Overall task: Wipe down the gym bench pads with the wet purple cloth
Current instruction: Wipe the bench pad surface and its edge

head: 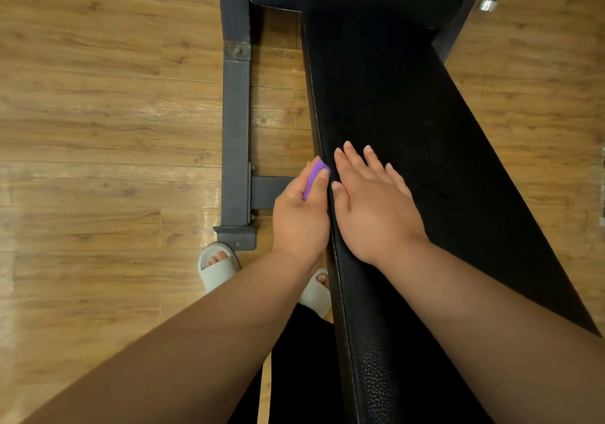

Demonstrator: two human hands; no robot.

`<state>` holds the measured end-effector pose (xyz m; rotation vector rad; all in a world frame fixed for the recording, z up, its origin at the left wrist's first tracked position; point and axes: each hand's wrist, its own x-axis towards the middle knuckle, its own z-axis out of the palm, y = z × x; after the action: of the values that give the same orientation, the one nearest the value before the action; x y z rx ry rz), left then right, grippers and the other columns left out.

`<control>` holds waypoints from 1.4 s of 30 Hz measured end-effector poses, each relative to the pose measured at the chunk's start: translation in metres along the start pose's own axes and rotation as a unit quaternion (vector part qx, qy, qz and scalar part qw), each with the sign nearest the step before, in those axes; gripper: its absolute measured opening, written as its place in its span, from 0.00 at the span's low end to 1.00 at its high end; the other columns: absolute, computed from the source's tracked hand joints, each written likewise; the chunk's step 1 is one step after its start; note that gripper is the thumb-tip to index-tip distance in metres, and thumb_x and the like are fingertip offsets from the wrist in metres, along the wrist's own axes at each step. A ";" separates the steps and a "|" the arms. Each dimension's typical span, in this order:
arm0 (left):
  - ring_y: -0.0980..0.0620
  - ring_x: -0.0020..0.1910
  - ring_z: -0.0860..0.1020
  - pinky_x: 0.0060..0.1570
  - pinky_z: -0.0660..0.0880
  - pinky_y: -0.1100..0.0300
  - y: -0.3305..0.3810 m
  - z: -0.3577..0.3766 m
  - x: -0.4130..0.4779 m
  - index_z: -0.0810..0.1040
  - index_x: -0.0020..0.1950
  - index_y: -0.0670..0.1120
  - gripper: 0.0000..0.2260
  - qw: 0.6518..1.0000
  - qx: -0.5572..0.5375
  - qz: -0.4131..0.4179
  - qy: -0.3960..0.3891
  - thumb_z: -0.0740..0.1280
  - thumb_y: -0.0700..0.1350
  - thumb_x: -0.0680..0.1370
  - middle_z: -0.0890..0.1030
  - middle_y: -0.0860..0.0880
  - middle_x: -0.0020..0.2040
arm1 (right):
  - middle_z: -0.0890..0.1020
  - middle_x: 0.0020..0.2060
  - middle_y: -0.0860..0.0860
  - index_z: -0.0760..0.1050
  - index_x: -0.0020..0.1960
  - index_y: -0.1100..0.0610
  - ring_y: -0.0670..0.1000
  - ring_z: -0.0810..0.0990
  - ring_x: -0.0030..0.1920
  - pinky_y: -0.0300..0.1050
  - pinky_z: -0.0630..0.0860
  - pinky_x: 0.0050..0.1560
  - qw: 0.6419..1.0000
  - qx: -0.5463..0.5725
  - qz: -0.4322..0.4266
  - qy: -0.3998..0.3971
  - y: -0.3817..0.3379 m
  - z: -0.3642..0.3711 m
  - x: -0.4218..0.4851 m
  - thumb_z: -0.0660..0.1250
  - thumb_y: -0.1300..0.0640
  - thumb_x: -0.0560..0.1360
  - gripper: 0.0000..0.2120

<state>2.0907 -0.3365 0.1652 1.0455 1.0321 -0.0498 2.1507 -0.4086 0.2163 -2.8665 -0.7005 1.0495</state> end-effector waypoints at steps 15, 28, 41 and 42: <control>0.58 0.61 0.77 0.67 0.71 0.56 0.010 0.002 0.007 0.77 0.66 0.50 0.14 1.000 -0.007 -0.018 -0.006 0.65 0.47 0.80 0.80 0.53 0.61 | 0.46 0.78 0.43 0.44 0.79 0.47 0.45 0.40 0.77 0.45 0.39 0.75 1.000 0.003 0.002 0.006 0.002 0.003 0.002 0.44 0.49 0.83 0.25; 0.57 0.59 0.78 0.65 0.73 0.55 0.007 0.004 0.022 0.75 0.67 0.48 0.15 0.995 -0.070 -0.072 0.010 0.65 0.47 0.81 0.80 0.52 0.61 | 0.46 0.78 0.43 0.45 0.79 0.48 0.44 0.40 0.77 0.44 0.39 0.75 1.000 0.001 0.000 0.007 0.001 0.002 0.001 0.44 0.49 0.83 0.25; 0.49 0.51 0.82 0.54 0.79 0.54 0.003 0.008 0.034 0.81 0.55 0.50 0.08 0.986 -0.097 -0.132 0.034 0.64 0.49 0.81 0.84 0.49 0.47 | 0.46 0.78 0.43 0.45 0.79 0.47 0.44 0.41 0.77 0.45 0.41 0.76 1.000 -0.006 0.003 0.006 -0.001 0.002 0.002 0.44 0.49 0.83 0.25; 0.48 0.51 0.83 0.53 0.80 0.52 0.004 0.009 0.036 0.81 0.53 0.50 0.08 0.983 -0.105 -0.149 0.036 0.64 0.49 0.81 0.84 0.48 0.45 | 0.47 0.78 0.43 0.45 0.79 0.47 0.44 0.41 0.77 0.45 0.41 0.76 1.000 -0.006 0.003 0.006 -0.001 0.002 0.002 0.44 0.49 0.83 0.25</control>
<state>2.1186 -0.3259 0.1433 0.6995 1.2268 -0.1436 2.1501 -0.4073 0.2136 -2.8836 -0.7006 1.0308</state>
